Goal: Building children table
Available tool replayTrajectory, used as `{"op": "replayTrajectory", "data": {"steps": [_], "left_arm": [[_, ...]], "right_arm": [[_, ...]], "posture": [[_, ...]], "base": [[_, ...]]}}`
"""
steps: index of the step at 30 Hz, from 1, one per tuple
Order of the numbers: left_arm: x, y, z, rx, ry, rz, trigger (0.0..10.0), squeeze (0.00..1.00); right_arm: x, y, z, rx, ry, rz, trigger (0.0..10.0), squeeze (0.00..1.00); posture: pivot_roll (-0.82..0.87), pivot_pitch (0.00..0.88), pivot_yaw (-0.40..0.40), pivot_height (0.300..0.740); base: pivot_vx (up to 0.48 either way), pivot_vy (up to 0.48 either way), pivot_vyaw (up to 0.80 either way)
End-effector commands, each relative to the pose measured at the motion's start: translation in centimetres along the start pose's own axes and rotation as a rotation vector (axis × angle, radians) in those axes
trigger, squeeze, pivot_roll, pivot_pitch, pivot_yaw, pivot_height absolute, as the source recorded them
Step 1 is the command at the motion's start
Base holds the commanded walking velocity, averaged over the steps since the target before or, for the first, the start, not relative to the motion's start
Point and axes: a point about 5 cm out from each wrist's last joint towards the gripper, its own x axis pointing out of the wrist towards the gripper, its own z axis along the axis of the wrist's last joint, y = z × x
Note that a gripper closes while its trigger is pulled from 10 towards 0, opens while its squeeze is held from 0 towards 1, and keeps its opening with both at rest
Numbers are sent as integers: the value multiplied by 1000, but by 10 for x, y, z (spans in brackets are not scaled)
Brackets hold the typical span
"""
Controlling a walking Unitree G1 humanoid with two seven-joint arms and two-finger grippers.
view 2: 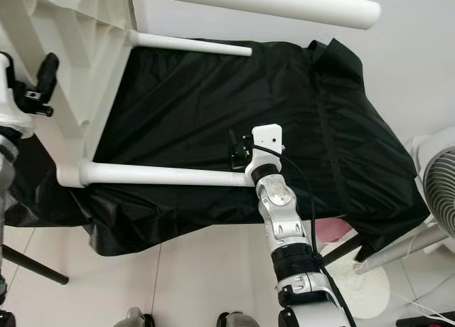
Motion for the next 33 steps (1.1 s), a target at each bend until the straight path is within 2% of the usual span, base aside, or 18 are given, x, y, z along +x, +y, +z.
{"op": "replayTrajectory", "data": {"steps": [1,6,7,13,14,21,22,27,33], "left_arm": [[-10,34,-17,157,74,102,0,0],[-12,48,-23,183,101,103,0,0],[-13,49,-25,181,112,100,9843,0],[-14,51,-32,162,140,87,10000,0],[-14,50,-33,131,135,82,10000,1000],[-15,46,-38,154,150,32,10000,1000],[-15,46,-38,157,146,18,10000,0],[-21,54,-34,157,137,16,10000,0],[-27,55,-27,138,116,4,10000,0]], "right_arm": [[2,2,0,-5,-5,20,10000,0],[2,4,-1,-5,-4,32,10000,0],[2,4,-2,-6,-3,34,10000,0],[1,7,-4,-3,1,44,10000,0],[1,8,-5,-2,3,49,10000,0],[0,12,-7,4,7,63,10000,0],[0,13,-8,6,8,68,10000,0],[0,15,-9,8,11,75,10000,0],[0,16,-11,12,15,79,10000,0]], "posture": [[168,111,-91,740],[168,105,-94,740],[174,101,-97,740],[177,95,-93,740],[178,92,-93,740],[182,80,-96,740],[182,75,-94,740],[186,70,-95,740],[198,86,-106,740]], "base": [[0,0,0],[0,0,0],[0,0,0],[0,0,0],[0,0,0],[0,0,0],[0,0,0],[0,0,0],[0,0,0]]}}
